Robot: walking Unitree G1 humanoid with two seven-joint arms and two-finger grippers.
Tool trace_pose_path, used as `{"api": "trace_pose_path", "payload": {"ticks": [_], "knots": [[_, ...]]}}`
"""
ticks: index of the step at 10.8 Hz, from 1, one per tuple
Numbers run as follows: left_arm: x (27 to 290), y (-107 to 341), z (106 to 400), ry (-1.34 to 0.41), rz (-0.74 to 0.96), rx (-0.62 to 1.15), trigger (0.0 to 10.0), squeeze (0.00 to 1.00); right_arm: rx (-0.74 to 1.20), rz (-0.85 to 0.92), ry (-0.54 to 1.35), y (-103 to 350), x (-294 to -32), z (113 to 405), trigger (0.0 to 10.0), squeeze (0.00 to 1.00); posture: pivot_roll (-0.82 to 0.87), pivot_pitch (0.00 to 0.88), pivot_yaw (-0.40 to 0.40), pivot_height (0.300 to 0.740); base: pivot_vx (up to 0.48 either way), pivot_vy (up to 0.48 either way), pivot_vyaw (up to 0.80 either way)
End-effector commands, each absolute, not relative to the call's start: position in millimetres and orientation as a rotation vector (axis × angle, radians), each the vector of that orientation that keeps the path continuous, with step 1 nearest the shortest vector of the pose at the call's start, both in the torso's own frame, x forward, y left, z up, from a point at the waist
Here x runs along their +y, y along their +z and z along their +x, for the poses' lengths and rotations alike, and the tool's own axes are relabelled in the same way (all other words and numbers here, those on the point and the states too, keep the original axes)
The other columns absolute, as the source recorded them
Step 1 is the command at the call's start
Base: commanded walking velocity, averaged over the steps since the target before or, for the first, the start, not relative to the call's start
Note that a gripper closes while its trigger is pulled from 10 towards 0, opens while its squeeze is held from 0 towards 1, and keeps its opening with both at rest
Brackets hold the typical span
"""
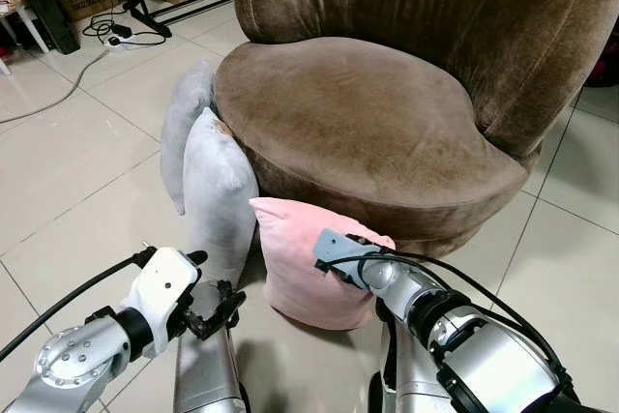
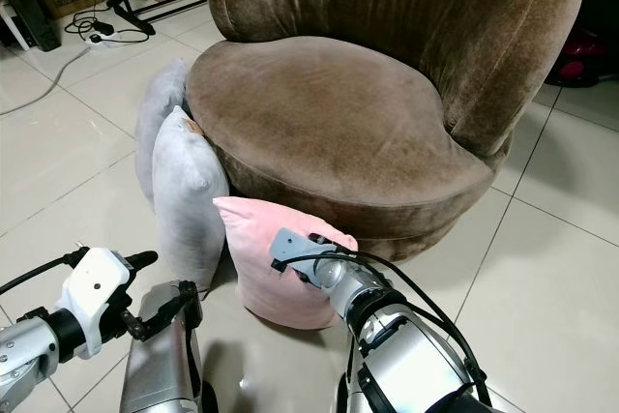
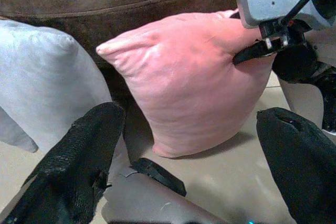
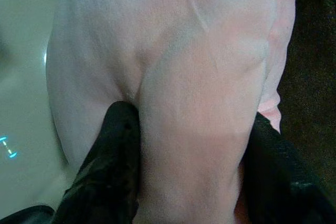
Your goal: Move the pillow to the sofa from floor
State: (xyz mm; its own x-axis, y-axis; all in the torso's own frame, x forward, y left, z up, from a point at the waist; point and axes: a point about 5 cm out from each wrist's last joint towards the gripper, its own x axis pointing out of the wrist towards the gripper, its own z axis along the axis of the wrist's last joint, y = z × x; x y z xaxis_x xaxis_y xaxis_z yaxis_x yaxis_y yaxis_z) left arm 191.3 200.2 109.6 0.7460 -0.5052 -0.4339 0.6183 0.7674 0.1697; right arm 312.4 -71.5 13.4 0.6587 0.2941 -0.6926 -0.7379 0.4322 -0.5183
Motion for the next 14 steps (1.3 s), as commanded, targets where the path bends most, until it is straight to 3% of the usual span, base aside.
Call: {"api": "trace_pose_path", "payload": {"ticks": [1, 8, 12, 14], "knots": [[199.6, 109.9, 192.1, -0.625, 0.324, 0.379, 10.0, 0.00, 0.568, -0.916, 0.701, 9.2, -71.3, 308.4, 0.0, 0.00, 0.04, 0.044, 0.016, 0.441, 0.000, 0.000, 0.00], [203.1, 109.0, 199.9, -0.605, 0.339, 0.360, 10.0, 0.00, 0.540, -0.922, 0.781, 3.5, -64.7, 300.0, 0.0, 0.00, 0.04, 0.002, 0.027, 0.441, 0.000, 0.000, 0.00], [197.5, 107.0, 223.7, -0.588, 0.342, 0.292, 10.0, 0.00, 0.510, -0.779, 0.888, 14.4, -62.1, 305.2, 0.0, 0.00, -0.03, 0.000, 0.066, 0.441, 0.000, 0.000, 0.00], [195.6, 109.7, 233.6, -0.542, 0.340, 0.241, 10.0, 0.00, 0.450, -0.684, 0.840, 26.6, -73.5, 316.1, 0.0, 0.00, -0.05, 0.000, 0.068, 0.441, 0.000, 0.000, 0.00]]}}
